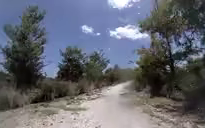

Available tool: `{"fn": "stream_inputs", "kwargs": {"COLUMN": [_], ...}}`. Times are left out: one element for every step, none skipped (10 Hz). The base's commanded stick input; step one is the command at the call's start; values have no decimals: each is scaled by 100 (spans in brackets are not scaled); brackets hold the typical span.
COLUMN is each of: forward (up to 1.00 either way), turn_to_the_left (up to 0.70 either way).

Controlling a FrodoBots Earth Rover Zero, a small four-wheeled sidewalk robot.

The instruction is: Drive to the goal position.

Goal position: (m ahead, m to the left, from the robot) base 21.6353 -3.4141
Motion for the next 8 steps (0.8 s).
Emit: {"fn": "stream_inputs", "kwargs": {"forward": [85, 85, 85, 85, 85, 85, 85, 85], "turn_to_the_left": [0, 0, 0, 0, 0, 0, 0, 0]}}
